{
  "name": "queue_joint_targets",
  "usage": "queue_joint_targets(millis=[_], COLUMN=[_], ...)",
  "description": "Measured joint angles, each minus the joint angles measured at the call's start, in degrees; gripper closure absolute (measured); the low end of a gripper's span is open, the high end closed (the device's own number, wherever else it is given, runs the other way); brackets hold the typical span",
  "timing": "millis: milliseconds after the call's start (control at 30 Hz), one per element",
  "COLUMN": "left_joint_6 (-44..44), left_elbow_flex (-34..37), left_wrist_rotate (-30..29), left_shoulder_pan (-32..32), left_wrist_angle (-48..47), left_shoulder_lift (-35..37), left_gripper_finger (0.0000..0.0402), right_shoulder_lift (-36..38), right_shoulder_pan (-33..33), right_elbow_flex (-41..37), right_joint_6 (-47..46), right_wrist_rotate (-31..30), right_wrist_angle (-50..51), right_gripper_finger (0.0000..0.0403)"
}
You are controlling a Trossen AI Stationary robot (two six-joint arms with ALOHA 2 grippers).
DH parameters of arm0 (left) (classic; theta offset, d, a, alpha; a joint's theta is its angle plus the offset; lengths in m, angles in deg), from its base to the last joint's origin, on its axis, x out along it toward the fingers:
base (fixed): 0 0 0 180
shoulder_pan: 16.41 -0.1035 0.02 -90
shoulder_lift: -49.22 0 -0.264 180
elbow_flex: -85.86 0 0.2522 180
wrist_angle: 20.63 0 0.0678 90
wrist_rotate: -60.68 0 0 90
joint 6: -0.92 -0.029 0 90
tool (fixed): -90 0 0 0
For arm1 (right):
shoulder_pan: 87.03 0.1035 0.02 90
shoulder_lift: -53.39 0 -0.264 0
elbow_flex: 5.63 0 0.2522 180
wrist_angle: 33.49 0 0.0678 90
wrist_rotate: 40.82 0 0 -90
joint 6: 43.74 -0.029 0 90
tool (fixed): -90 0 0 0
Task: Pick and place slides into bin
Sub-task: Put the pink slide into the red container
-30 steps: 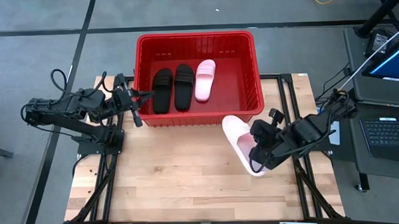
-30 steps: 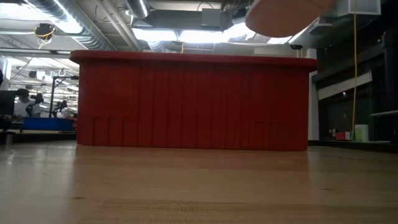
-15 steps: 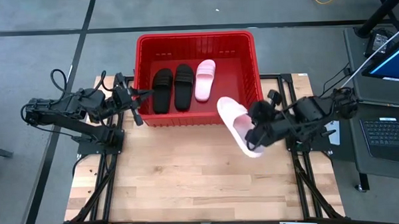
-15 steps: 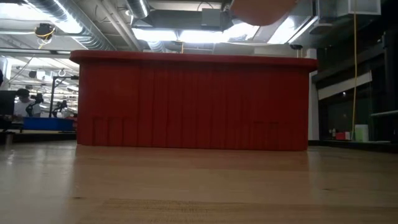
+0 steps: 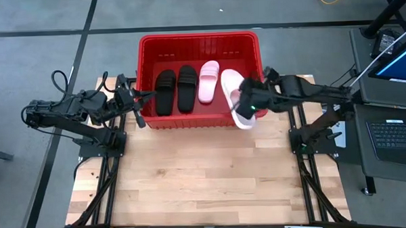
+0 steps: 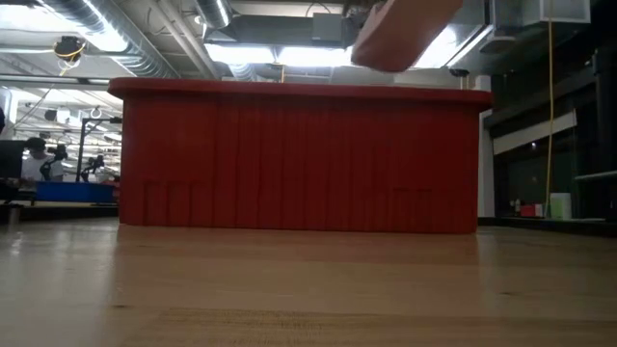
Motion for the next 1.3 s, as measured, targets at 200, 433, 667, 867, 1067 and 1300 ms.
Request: queue_joint_targets(millis=[200, 433, 667, 867, 1067, 1300], left_joint_6=[0.63, 2.99, 3.02, 3.0, 3.02, 3.02], left_elbow_flex=[0.0, 0.0, 0.0, 0.0, 0.0, 0.0], left_wrist_rotate=[-0.25, -0.65, -2.15, -2.17, -2.17, -2.08], left_shoulder_pan=[0.0, 0.0, 0.0, 0.0, 0.0, 0.0], left_wrist_angle=[-1.58, -3.89, -4.31, -4.41, -6.25, -7.04], left_shoulder_lift=[0.01, 0.02, 0.0, 0.02, 0.0, 0.01], left_gripper_finger=[0.0399, 0.0399, 0.0398, 0.0399, 0.0399, 0.0399], right_shoulder_lift=[-3.62, -7.33, -10.46, -12.55, -15.06, -17.47], right_shoulder_pan=[-7.13, -13.37, -19.36, -22.4, -24.38, -26.55], right_elbow_flex=[0.54, 4.02, 5.66, 5.6, 5.57, 4.54], right_joint_6=[6.95, 11.04, 12.93, 14.16, 18.39, 18.81], right_wrist_rotate=[2.2, 3.24, 3.43, 3.66, 3.75, 3.79], right_wrist_angle=[-2.65, -2.75, -2.75, -3.57, -8.36, -8.44], right_gripper_finger=[0.0394, 0.0394, 0.0394, 0.0394, 0.0394, 0.0394])
